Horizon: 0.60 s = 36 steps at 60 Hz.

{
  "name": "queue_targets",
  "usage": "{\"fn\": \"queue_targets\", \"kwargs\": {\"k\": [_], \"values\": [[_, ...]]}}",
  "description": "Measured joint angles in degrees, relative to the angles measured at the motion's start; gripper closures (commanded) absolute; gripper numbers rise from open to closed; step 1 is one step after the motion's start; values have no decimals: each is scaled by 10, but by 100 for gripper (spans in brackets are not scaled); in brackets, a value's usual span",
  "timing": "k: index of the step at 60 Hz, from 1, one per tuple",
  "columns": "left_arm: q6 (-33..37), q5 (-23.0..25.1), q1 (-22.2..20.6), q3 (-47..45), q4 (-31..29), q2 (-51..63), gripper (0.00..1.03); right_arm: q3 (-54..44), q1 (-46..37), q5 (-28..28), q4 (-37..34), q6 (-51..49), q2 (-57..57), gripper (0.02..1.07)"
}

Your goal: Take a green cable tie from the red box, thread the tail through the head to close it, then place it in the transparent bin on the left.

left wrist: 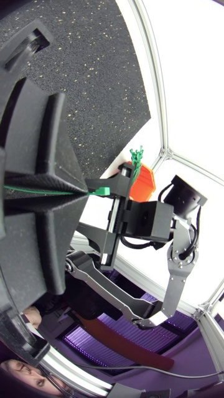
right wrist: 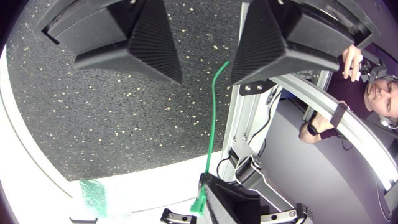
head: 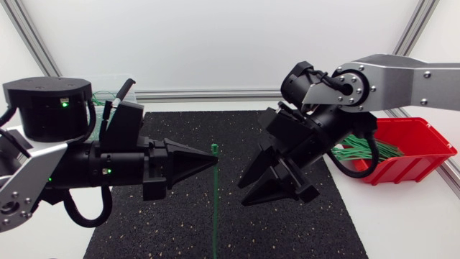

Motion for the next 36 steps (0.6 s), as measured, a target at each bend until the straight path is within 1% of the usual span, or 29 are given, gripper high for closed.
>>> {"fn": "queue_targets", "kwargs": {"k": [4, 7, 11, 20, 29, 33, 36], "values": [[-1, 14, 17, 1, -7, 0, 99, -8, -11, 8, 4, 0, -16, 11], [-5, 22, 30, 3, -10, 2, 99, -11, -20, 20, 6, 0, -24, 6], [-12, 30, 43, 11, -10, 11, 99, -14, -31, 32, 7, 0, -30, 6], [-47, 54, 73, 49, -10, 53, 99, -24, -54, 37, 13, -24, -50, 6], [-95, 110, 107, 96, -10, 101, 99, -28, -59, 38, 22, -62, -71, 6], [-122, 146, 124, 117, -10, 125, 99, -28, -59, 38, 7, -90, -71, 6], [-136, 167, 137, 132, -10, 144, 99, -28, -59, 48, 2, -105, -69, 6]]}}
